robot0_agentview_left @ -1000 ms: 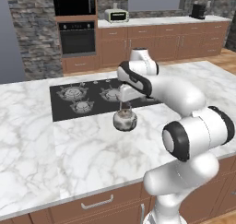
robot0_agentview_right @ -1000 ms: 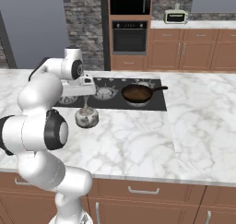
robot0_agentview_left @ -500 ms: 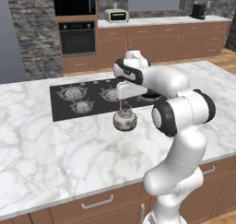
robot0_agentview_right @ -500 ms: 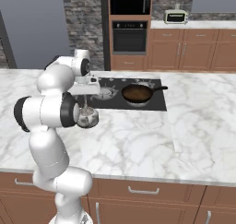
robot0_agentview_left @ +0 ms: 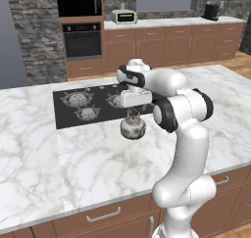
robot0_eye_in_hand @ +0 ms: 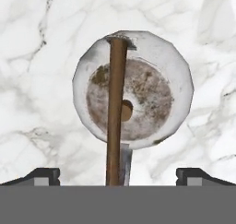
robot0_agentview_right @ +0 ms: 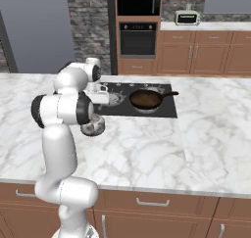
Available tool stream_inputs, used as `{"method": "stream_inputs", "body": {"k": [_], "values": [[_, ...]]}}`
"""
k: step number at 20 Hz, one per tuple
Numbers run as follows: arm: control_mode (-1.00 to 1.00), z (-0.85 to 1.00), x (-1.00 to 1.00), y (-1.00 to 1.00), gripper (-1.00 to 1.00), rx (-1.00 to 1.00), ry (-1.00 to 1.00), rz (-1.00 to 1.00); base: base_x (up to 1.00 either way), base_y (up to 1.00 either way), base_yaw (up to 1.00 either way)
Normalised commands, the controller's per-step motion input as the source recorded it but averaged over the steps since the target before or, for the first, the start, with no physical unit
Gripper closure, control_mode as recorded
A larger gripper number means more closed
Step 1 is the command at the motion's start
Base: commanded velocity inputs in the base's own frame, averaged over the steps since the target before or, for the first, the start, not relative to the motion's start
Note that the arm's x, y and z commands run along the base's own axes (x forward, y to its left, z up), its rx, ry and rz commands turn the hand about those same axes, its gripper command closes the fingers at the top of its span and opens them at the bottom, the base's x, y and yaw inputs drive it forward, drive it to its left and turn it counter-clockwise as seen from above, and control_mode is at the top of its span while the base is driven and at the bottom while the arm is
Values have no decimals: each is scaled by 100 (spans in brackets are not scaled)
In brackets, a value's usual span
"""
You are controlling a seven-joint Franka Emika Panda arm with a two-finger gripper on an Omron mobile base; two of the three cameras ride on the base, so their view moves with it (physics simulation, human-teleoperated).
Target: Pick the kettle from the counter and place it on a stove burner. Then turn the burner on.
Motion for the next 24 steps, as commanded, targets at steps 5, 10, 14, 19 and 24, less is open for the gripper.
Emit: {"method": "stream_inputs", "body": {"k": [5, 10, 14, 19, 24], "values": [[-100, -20, 26, 2, -100, 0, 4, 3, 0, 0, 0], [-100, -9, 21, 4, -100, 0, 1, 1, 0, 0, 0], [-100, -2, 2, 3, 100, 0, 0, 0, 0, 0, 0], [-100, 0, 0, 0, 100, 0, 0, 0, 0, 0, 0], [-100, 38, -14, 0, 100, 0, -21, 0, 0, 0, 0]]}}
